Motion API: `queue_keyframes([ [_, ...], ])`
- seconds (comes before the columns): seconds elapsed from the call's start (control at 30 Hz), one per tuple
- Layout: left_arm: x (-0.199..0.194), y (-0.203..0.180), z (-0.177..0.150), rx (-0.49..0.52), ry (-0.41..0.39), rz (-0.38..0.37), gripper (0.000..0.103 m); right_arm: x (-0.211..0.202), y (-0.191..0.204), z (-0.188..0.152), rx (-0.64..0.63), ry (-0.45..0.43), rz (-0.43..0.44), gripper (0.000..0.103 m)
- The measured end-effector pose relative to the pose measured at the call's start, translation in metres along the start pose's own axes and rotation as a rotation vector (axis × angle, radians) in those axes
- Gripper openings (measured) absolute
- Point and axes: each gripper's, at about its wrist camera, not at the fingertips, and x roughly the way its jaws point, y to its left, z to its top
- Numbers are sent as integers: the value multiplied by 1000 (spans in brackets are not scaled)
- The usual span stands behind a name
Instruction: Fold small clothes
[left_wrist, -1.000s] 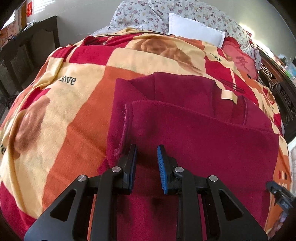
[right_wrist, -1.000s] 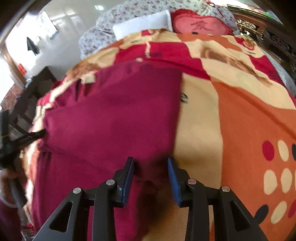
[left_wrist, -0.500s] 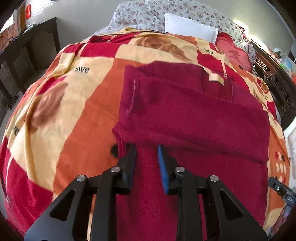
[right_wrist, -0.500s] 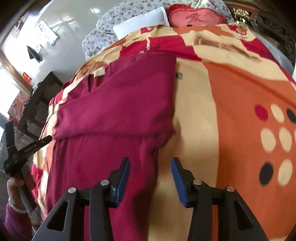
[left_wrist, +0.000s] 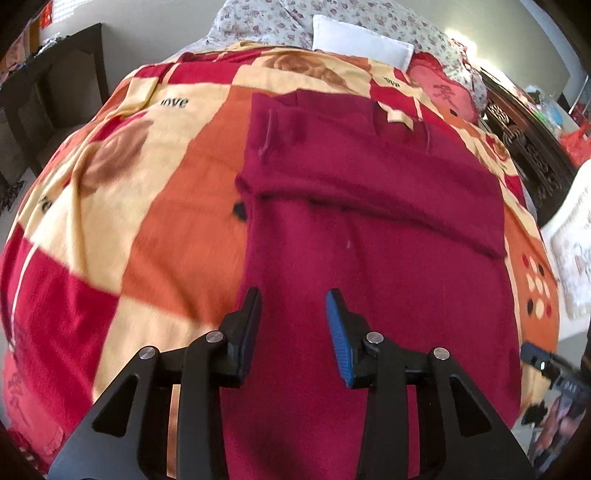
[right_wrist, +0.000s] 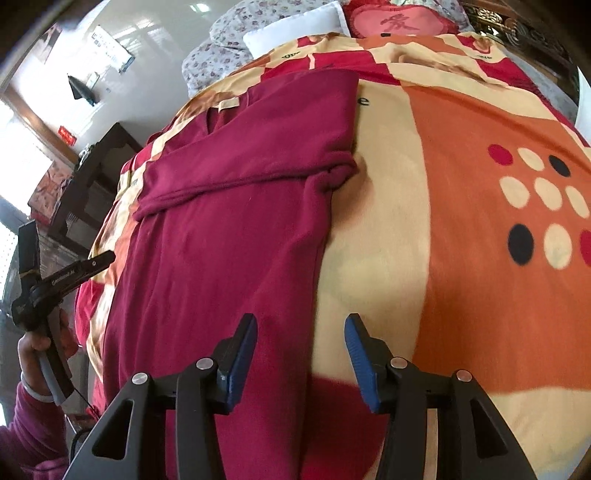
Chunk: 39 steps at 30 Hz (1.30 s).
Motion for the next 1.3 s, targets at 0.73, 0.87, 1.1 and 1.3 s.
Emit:
queue_keyframes([
  [0.73, -40, 57, -118, -91, 138, -88, 35, -29, -4, -92, 21, 63, 61, 56],
  [0.87, -36, 61, -125, -115, 164, -119, 35, -28, -6, -108, 43, 73, 89, 56],
  [1.1, -31, 62, -130, -109, 192, -150, 35, -18, -4, -129, 96, 89, 216, 56],
  [1.3, -28, 62, -129, -112, 196, -156, 35, -2, 5, -133, 76, 111, 271, 56],
])
